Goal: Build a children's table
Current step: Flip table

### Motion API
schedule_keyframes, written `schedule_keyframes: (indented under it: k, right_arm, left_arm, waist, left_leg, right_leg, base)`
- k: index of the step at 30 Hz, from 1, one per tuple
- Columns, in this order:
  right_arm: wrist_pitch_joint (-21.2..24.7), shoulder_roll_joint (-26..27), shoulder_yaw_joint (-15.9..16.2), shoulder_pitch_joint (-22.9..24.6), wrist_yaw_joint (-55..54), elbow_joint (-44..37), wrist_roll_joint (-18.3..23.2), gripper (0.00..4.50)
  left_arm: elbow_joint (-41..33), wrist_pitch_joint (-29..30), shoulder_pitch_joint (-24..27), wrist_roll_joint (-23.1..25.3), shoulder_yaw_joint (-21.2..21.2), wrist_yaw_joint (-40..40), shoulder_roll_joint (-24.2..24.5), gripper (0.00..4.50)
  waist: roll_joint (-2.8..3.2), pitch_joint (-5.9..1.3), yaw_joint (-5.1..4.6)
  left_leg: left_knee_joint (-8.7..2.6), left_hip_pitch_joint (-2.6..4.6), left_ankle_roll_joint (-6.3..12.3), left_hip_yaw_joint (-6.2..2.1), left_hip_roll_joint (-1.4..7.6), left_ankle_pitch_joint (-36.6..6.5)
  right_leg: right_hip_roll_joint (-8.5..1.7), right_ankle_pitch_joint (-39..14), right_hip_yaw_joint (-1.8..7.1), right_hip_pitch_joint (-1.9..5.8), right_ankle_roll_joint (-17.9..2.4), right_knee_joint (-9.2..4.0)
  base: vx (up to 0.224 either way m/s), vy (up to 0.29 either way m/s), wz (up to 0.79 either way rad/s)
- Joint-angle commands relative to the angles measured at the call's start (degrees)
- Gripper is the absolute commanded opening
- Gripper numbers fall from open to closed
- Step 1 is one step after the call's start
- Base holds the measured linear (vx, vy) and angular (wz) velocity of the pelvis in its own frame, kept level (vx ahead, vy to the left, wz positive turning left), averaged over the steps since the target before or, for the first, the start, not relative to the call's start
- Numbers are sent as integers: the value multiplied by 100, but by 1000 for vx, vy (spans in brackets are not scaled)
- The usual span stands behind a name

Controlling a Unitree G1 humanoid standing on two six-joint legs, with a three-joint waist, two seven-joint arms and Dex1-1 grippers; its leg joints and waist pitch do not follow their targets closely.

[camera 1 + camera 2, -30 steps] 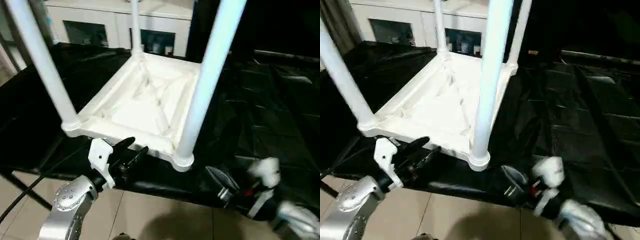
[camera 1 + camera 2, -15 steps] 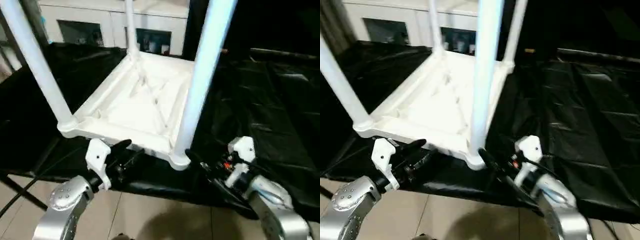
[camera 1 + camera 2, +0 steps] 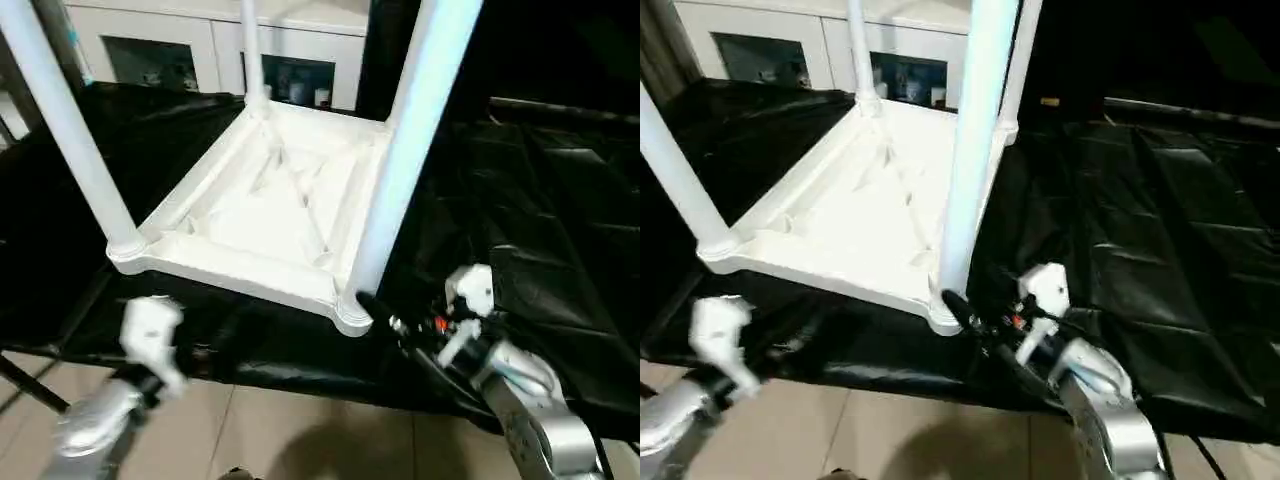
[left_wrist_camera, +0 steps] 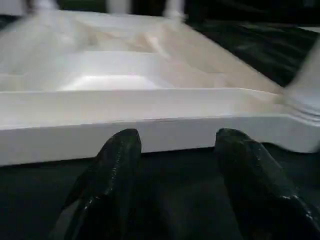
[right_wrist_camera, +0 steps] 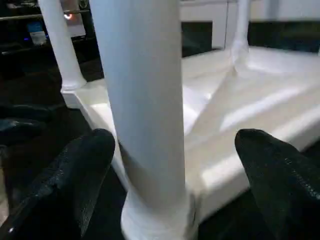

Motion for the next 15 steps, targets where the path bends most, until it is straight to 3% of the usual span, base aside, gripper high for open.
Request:
schedule_keyframes:
  k: [1, 2, 3, 6, 7, 8, 9, 10, 11, 12, 15]
  right_arm:
    - [-162, 33, 60, -218, -9, 254, -195, 431]
    - [-162, 33, 60, -218, -9, 254, -195, 431]
    - [-194, 61, 62, -275, -56, 318, -243, 431]
    - [-265, 233, -2, -566, -279, 691, -325, 431]
    - [-282, 280, -3, -647, -311, 811, -331, 431]
    - [-330, 372, -30, -770, -356, 1000, -290, 431]
    - [-357, 410, -56, -813, -367, 1062, -256, 431]
    - [-400, 459, -106, -872, -409, 1150, -211, 401]
    - [-424, 484, -134, -903, -436, 1197, -189, 401]
    - [-424, 484, -134, -903, -436, 1197, -189, 401]
    - [-462, 551, -275, -957, -468, 1253, -90, 370]
  left_arm:
    - [-33, -122, 90, -124, 444, 192, 96, 308]
    - [-33, -122, 90, -124, 444, 192, 96, 308]
    - [-8, -118, 90, -128, 531, 251, 107, 308]
    - [238, -193, -47, -37, 971, 664, 175, 328]
    - [349, -202, -137, 54, 1131, 894, 214, 341]
    - [569, -147, -370, 154, 1358, 1213, 318, 350]
    - [669, -134, -492, 189, 1429, 1323, 365, 354]
    - [806, -37, -682, 200, 1515, 1456, 434, 356]
    - [880, 28, -785, 200, 1558, 1526, 471, 356]
    - [880, 28, -785, 200, 1558, 1526, 471, 356]
    - [1333, 94, -1335, 335, 1469, 1495, 776, 394]
  waist:
    - [-6, -210, 33]
    - [-34, -214, 46]
    - [6, -227, 54]
    - [-15, -233, 71]
    - [-83, -226, 97]
    - [-88, -236, 124]
    - [-80, -235, 144]
    - [-89, -245, 164]
    - [-68, -246, 179]
    - [-86, -256, 191]
    - [-50, -279, 257]
  left_leg:
    - [-518, 124, 112, -175, 392, -940]
    - [-517, 122, 115, -181, 390, -922]
    - [-514, 132, 97, -179, 385, -909]
    - [-517, 157, 26, -180, 387, -932]
    - [-522, 149, 28, -181, 384, -882]
    - [-510, 170, 28, -175, 383, -842]
    - [-512, 180, 19, -173, 379, -852]
    - [-513, 191, -14, -176, 381, -837]
    - [-522, 189, -47, -186, 389, -834]
    - [-519, 203, -88, -186, 390, -795]
    - [-514, 225, -181, -187, 376, -748]
  right_leg:
    - [-573, 217, 240, 24, -953, -458]
    - [-584, 246, 235, 29, -966, -443]
    - [-579, 317, 238, 19, -961, -430]
    - [-569, 476, 235, 6, -958, -412]
    - [-580, 527, 235, 20, -959, -398]
    - [-576, 610, 233, 12, -934, -396]
    - [-569, 621, 235, 1, -906, -401]
    - [-572, 705, 234, 3, -875, -389]
    - [-575, 755, 227, 6, -862, -376]
    - [-567, 873, 219, 4, -841, -362]
    - [-558, 1117, 213, -1, -742, -336]
  base:
    - [0, 0, 0]
    - [0, 0, 0]
    - [0, 0, 0]
    - [0, 0, 0]
    - [0, 0, 0]
    - [0, 0, 0]
    - [0, 0, 0]
    - [0, 0, 0]
    - [0, 0, 0]
    - [0, 0, 0]
    - [0, 0, 0]
